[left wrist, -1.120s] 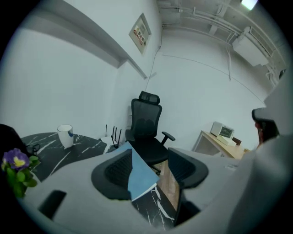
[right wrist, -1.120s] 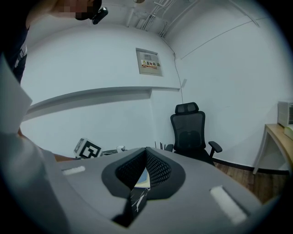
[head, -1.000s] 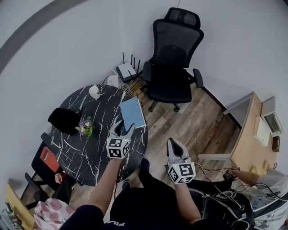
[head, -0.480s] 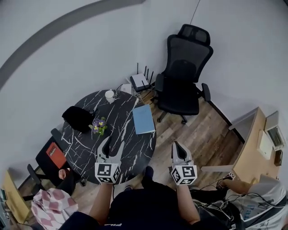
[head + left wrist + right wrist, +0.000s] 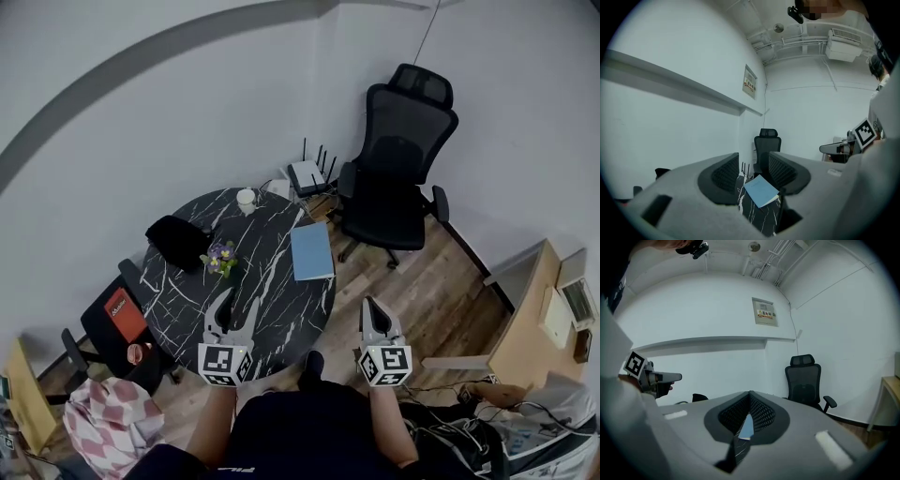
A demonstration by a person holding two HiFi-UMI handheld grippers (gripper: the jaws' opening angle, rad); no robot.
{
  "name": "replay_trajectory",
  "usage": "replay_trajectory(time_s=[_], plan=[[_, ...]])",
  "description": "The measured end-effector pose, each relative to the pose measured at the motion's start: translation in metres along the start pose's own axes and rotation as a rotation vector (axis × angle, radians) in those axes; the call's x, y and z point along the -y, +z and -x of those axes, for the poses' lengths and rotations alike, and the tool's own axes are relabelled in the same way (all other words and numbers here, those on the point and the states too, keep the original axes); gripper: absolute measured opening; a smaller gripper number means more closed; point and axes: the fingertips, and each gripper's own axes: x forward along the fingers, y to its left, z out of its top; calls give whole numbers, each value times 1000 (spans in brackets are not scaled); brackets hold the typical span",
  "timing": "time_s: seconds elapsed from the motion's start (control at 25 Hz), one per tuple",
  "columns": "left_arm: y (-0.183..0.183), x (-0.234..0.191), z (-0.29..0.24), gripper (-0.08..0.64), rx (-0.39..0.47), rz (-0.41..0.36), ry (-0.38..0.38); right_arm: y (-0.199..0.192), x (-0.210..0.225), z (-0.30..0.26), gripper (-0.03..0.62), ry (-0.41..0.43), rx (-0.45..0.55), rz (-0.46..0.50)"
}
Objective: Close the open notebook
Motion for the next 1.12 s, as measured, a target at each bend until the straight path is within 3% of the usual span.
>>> replay_trajectory(time_s=[0.16,0.24,1.12], plan=[[3,5,5,114,13,-5,-1,0,-2,3,9,4,7,3],[3,5,7,1,11,-5,12,-2,-1,5,9,1,5,2],[9,7,30,-3,13,-22,21,0,-10,23,8,8,24,12]])
